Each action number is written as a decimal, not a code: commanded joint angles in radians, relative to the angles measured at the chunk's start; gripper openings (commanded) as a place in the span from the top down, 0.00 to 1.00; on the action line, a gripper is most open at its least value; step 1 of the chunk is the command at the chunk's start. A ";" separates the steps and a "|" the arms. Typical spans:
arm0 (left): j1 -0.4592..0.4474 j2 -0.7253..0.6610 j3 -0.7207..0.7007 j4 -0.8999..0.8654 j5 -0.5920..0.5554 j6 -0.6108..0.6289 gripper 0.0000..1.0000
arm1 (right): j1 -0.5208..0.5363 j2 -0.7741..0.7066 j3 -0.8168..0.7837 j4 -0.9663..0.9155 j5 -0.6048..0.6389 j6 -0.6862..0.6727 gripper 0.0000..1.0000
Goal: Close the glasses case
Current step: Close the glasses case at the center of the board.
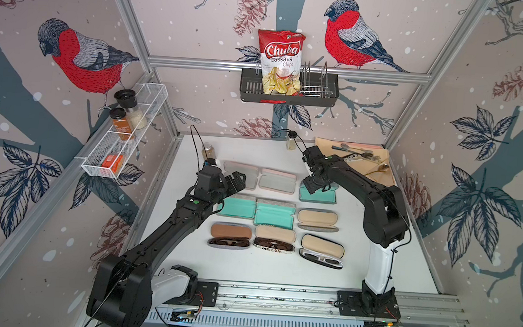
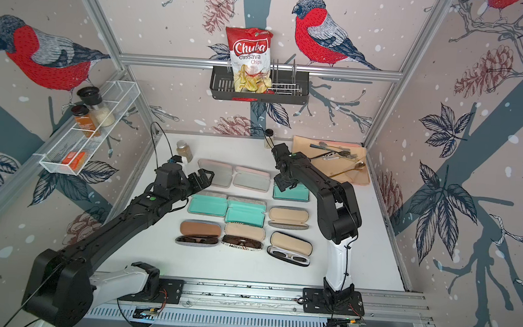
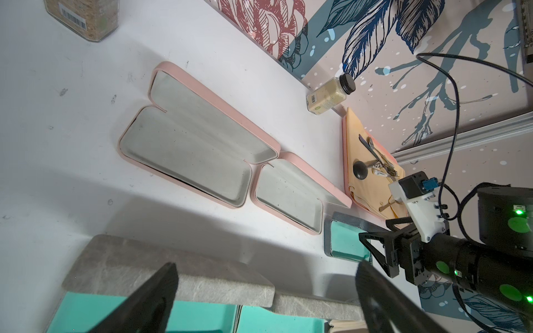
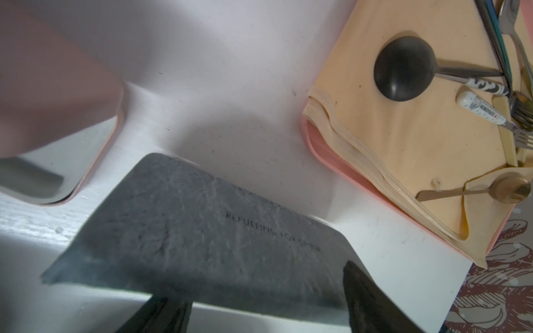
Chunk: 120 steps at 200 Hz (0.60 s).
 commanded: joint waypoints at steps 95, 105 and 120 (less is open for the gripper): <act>-0.001 -0.002 -0.007 0.053 0.000 -0.005 0.04 | -0.026 -0.017 -0.046 0.002 0.027 0.010 0.51; 0.000 -0.003 -0.008 0.053 -0.001 -0.005 0.04 | -0.029 -0.021 -0.052 0.002 0.039 0.016 0.55; 0.000 -0.003 -0.007 0.056 0.005 -0.005 0.04 | -0.038 -0.031 -0.057 0.004 0.057 0.031 0.59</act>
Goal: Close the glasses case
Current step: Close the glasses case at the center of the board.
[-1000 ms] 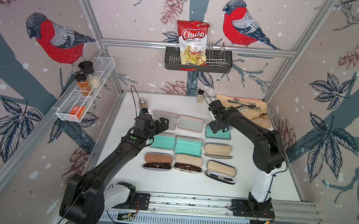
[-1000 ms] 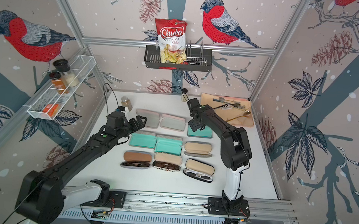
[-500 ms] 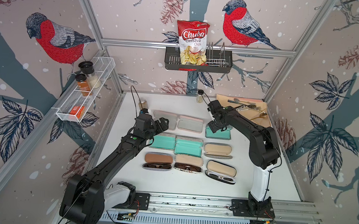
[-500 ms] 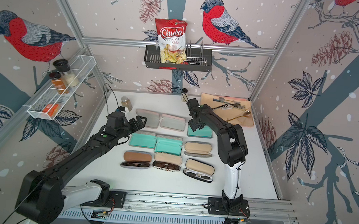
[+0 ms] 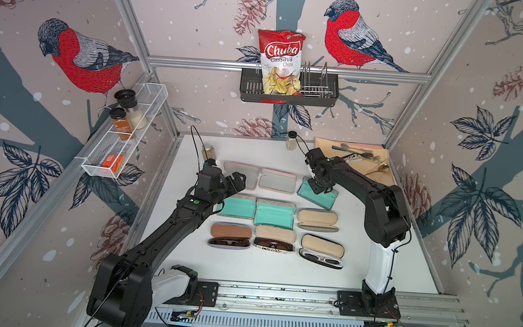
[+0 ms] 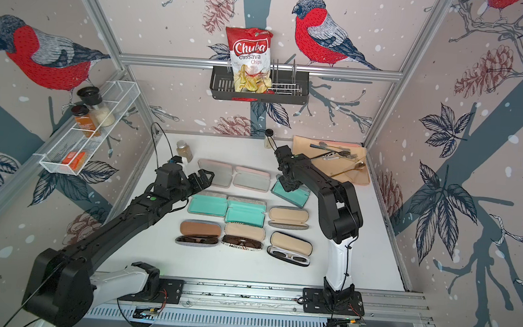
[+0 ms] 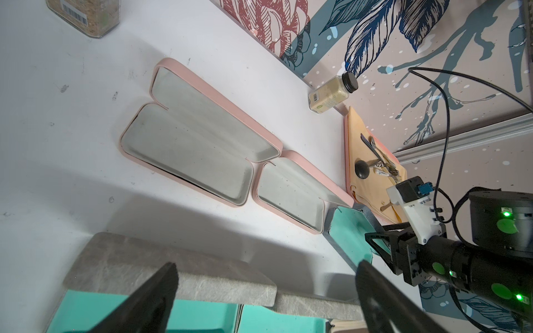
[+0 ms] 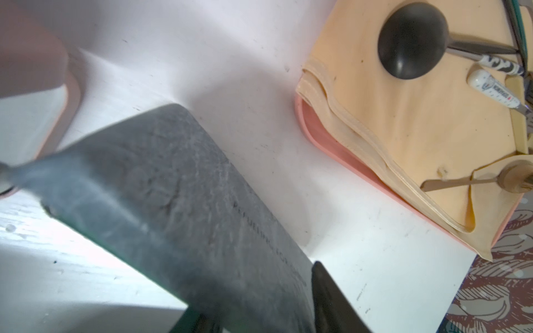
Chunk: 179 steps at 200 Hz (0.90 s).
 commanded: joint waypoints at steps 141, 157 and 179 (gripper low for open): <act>-0.152 0.219 0.183 0.107 0.079 0.028 0.05 | -0.101 -0.051 -0.042 -0.008 0.057 0.118 0.74; -0.155 0.250 0.197 0.122 0.097 0.015 0.05 | -0.095 -0.048 -0.040 -0.008 0.031 0.118 0.74; -0.157 0.254 0.196 0.126 0.087 0.014 0.05 | -0.081 -0.048 -0.042 -0.006 0.004 0.118 0.74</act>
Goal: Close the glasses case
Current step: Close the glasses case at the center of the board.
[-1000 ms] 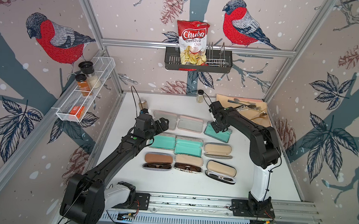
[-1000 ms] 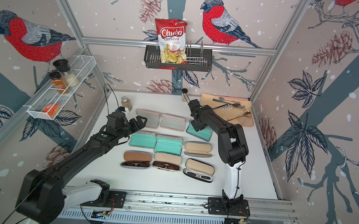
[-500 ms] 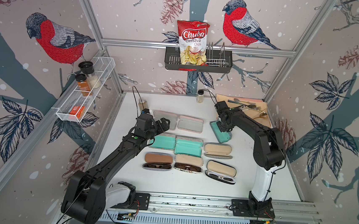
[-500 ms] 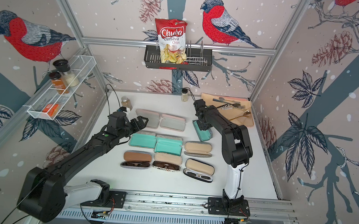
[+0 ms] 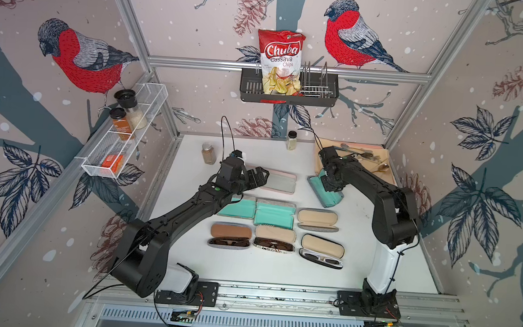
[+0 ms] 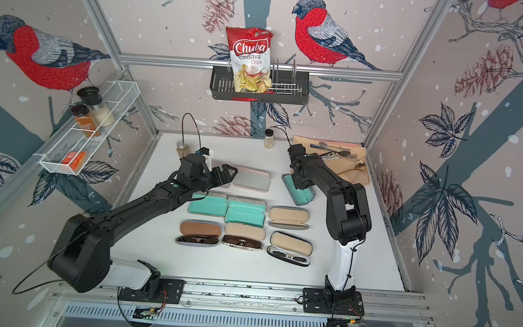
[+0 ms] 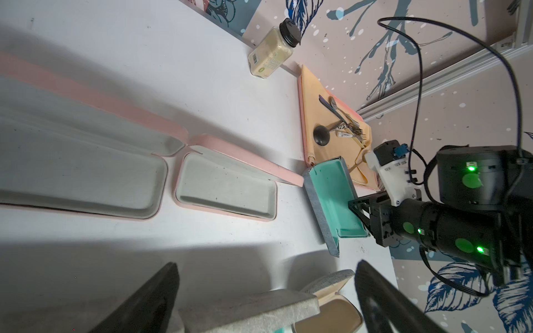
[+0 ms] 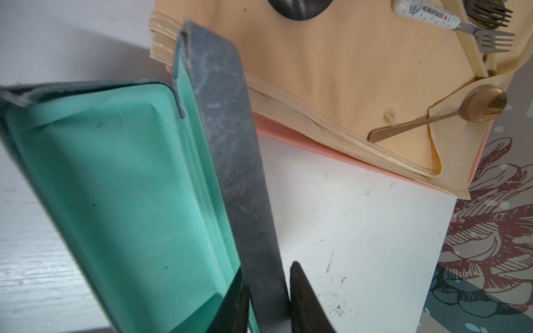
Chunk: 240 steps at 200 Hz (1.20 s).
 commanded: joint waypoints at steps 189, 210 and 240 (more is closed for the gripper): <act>-0.253 0.519 0.634 -0.143 0.239 0.087 1.00 | -0.033 -0.181 -0.037 0.029 -0.302 0.212 0.96; -0.278 0.588 0.726 -0.229 0.252 0.125 1.00 | -0.054 -0.188 -0.060 0.051 -0.379 0.234 1.00; -0.287 0.633 0.743 -0.298 0.231 0.159 1.00 | -0.076 -0.185 -0.089 0.084 -0.449 0.264 1.00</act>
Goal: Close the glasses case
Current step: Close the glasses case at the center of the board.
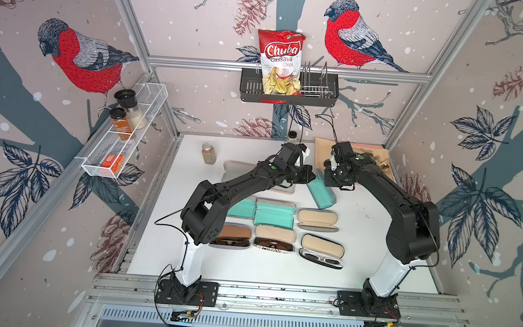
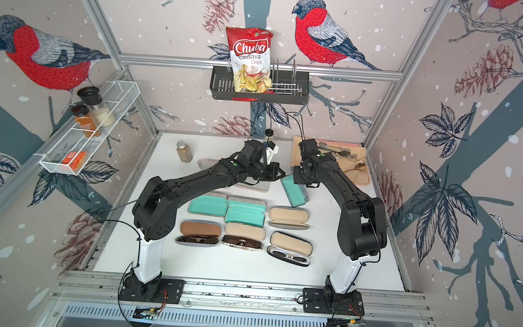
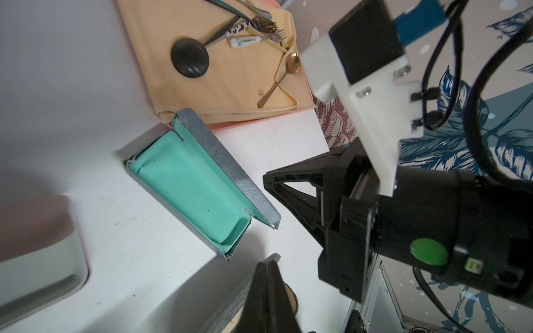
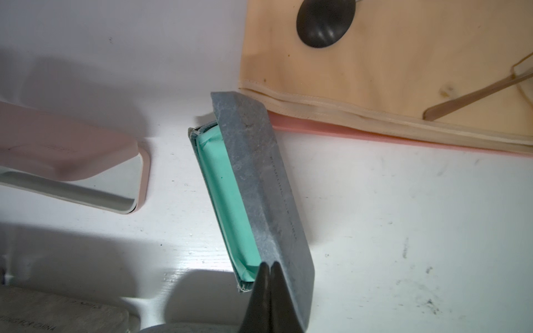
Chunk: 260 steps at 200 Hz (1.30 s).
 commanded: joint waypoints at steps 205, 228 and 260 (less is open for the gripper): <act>-0.009 0.301 0.234 -0.234 -0.106 0.105 1.00 | -0.094 0.052 -0.045 0.079 -0.150 0.079 0.99; -0.008 0.333 0.262 -0.240 -0.105 0.099 1.00 | -0.094 0.057 -0.045 0.079 -0.150 0.072 0.98; -0.008 0.374 0.312 -0.259 -0.106 0.098 1.00 | -0.095 0.070 -0.034 0.077 -0.152 0.066 0.97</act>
